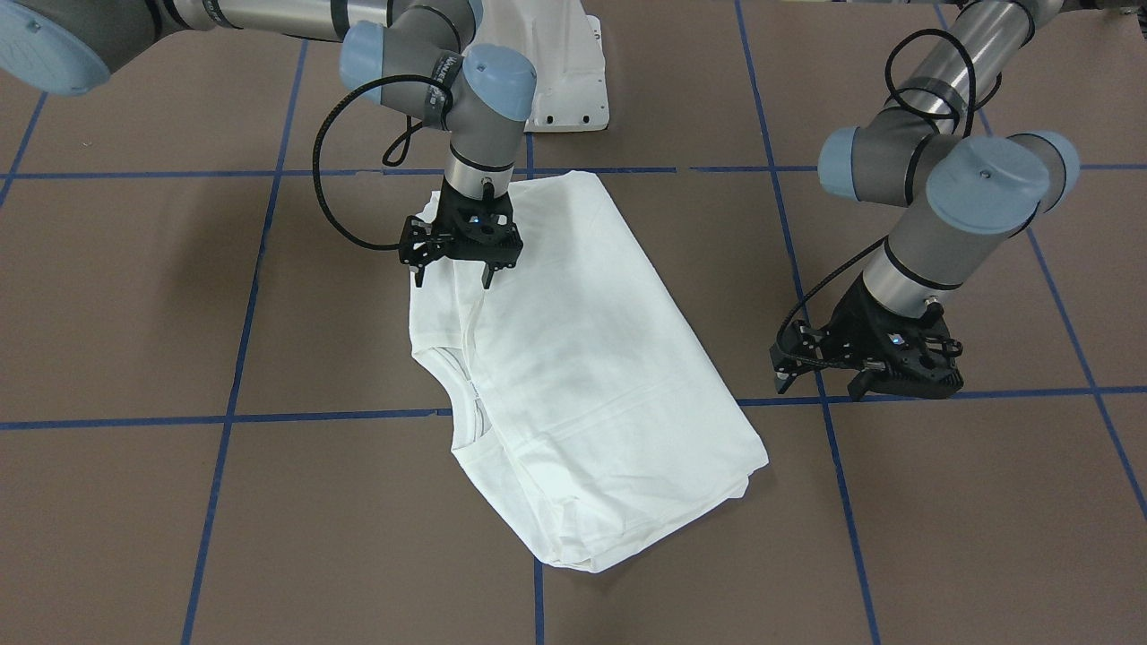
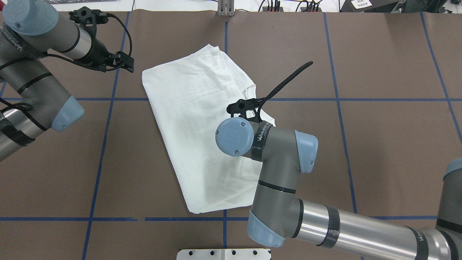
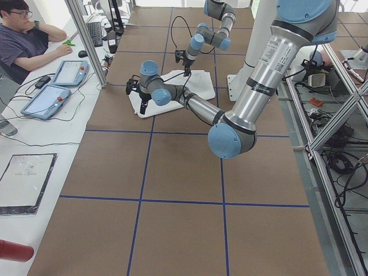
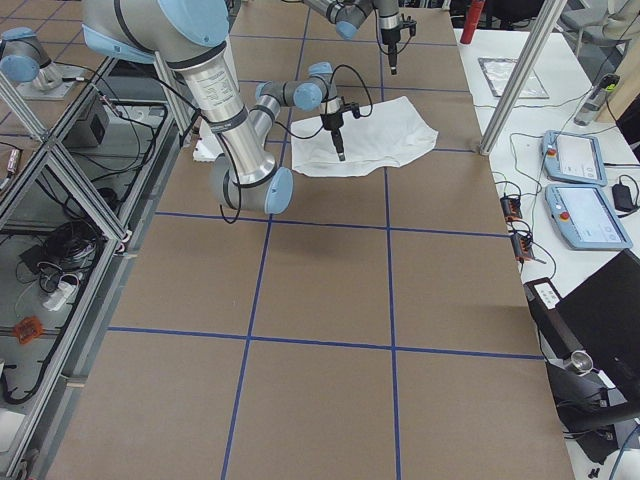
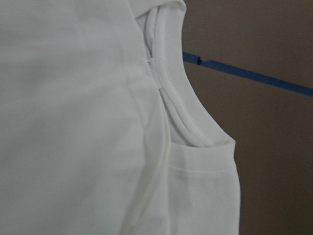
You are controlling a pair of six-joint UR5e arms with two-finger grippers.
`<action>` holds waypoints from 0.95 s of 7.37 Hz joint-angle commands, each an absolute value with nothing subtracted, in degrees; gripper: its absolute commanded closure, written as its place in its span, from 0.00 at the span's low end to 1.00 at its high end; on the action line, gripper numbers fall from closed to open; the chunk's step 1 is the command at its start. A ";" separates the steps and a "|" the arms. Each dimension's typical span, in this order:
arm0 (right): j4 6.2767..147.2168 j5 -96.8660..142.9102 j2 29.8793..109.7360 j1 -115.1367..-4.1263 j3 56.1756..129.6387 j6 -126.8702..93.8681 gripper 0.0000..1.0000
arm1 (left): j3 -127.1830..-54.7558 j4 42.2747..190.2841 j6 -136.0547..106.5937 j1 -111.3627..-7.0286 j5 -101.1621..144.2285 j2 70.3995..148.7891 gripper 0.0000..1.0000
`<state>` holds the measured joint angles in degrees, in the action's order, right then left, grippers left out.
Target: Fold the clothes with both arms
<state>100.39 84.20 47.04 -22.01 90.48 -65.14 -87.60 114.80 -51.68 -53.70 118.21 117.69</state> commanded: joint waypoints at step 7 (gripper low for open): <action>101.78 82.53 46.14 -22.32 87.98 -66.09 0.00 | -87.63 114.87 -51.77 -53.26 118.21 117.69 0.00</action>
<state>101.42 83.03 46.13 -22.33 88.13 -66.13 -87.56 114.87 -51.77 -53.34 118.21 117.69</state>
